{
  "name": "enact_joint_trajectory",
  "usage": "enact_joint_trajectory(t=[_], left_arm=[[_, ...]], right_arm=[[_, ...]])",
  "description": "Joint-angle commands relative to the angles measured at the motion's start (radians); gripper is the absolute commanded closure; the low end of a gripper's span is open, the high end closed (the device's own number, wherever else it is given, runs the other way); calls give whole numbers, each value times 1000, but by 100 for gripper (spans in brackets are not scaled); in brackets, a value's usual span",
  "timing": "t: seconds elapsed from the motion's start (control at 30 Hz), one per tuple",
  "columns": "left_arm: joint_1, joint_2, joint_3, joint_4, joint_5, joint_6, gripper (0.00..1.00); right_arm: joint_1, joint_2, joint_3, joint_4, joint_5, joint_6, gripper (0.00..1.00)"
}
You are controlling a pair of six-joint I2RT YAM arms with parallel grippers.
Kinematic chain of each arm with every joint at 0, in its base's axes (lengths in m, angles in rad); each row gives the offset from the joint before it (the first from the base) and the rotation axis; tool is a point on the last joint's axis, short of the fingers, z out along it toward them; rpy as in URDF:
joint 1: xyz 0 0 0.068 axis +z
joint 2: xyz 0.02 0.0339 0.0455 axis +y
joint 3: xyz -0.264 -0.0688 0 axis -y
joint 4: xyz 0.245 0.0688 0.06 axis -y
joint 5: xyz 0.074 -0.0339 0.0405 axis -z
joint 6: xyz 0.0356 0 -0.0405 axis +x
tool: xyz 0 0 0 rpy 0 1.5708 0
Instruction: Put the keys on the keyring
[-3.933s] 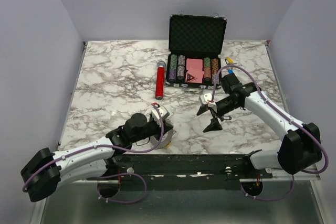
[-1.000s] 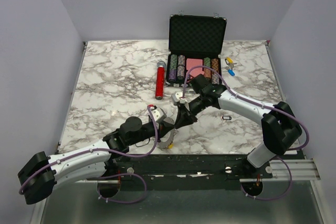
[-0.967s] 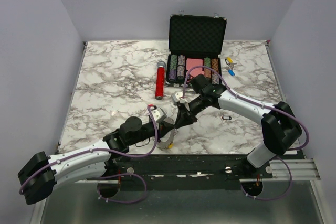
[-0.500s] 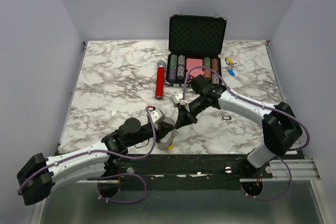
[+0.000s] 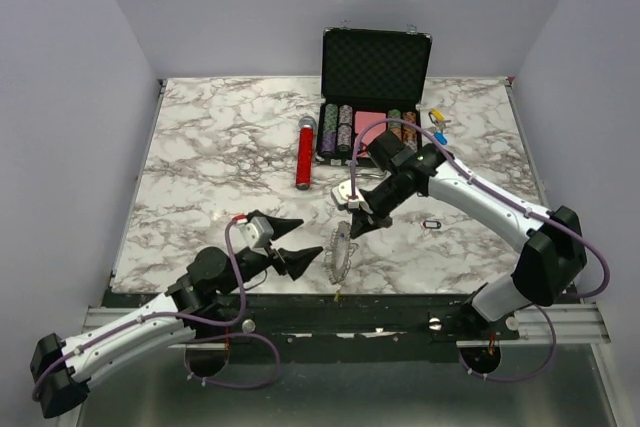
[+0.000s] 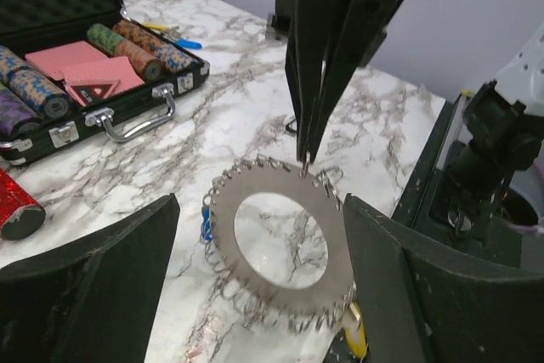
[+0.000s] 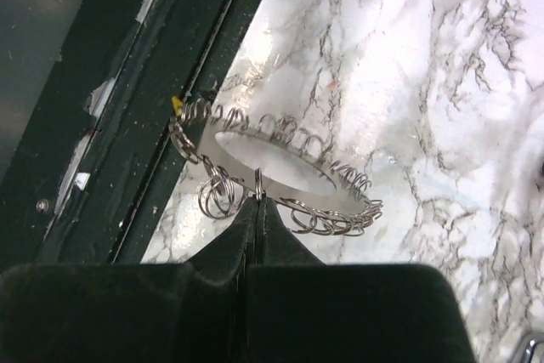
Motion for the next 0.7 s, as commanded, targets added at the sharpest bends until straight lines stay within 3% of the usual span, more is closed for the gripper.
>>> enact_joint_trajectory(t=[0.0,0.27,0.67], left_arm=[[-8,142,23,71,126,78,18],[-24,406,161,129,161,196,19],[-45,583,162,313,193,156,32]], right_arm=[[13,-20,80,-163,129,-52,99],[21,-52,82,-148,138,-4,99],[21,-48,91,-131,77,44,98]])
